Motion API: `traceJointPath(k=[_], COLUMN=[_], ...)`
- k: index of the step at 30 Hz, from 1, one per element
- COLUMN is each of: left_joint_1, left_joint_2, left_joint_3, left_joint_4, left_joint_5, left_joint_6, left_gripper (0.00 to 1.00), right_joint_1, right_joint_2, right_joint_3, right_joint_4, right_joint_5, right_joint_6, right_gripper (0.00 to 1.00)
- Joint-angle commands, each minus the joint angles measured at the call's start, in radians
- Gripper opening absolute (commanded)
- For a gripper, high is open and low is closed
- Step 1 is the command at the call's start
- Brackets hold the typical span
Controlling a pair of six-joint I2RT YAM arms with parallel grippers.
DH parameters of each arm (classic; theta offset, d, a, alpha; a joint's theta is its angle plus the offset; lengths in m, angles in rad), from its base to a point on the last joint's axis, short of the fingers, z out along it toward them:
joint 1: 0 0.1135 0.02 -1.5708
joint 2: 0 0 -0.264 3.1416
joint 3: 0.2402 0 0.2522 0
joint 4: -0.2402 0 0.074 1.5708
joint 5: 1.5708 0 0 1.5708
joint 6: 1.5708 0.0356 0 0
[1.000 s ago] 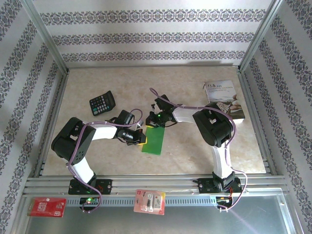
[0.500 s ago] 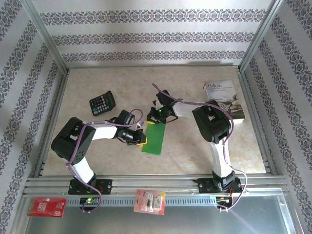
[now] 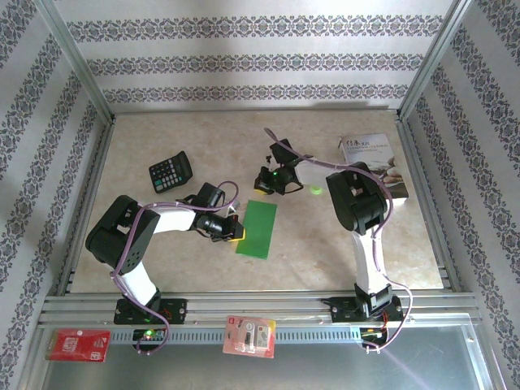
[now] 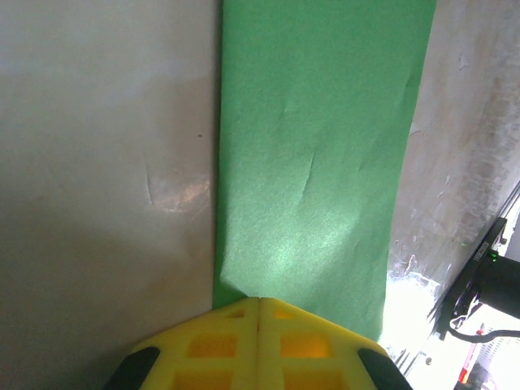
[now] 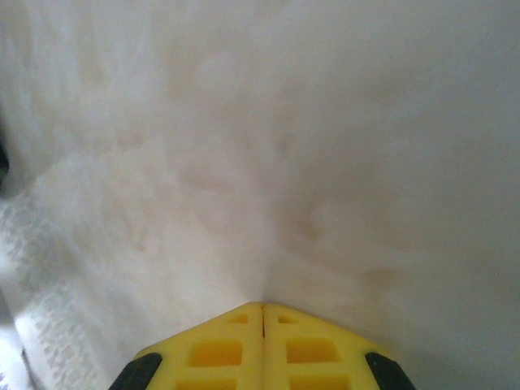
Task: Fold a paper plane with a square sheet of paper (pick it up from the middle)
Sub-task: First fold in half a square sheet of paper at the center of the table.
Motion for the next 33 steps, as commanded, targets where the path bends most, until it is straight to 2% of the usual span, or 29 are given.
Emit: traceJointPath(k=[1, 6, 11, 20, 33], left_joint_1=[-0.03, -0.033, -0.033, -0.033, -0.033], left_joint_2=[0.067, 0.069, 0.072, 0.073, 0.02], left_joint_3=[-0.054, -0.057, -0.052, -0.041, 0.0], left_joint_4=[-0.171, -0.141, -0.146, -0.157, -0.173], left_joint_5=[-0.167, -0.169, -0.172, -0.175, -0.149], left_joint_6=[-0.008, -0.03, -0.026, -0.022, -0.037], left_gripper=[0.0, 0.0, 0.0, 0.0, 0.02], right_joint_1=[-0.031, 0.012, 0.085, 0.168, 0.149], right_joint_2=[-0.105, -0.222, -0.257, -0.168, -0.095], right_joint_3=[-0.054, -0.198, -0.281, -0.283, -0.323], right_joint_4=[0.025, 0.088, 0.163, 0.23, 0.223], right_joint_5=[0.073, 0.02, -0.021, -0.044, -0.014], right_joint_6=[-0.05, -0.032, 0.017, 0.074, 0.028], right_gripper=[0.0, 0.0, 0.0, 0.0, 0.0])
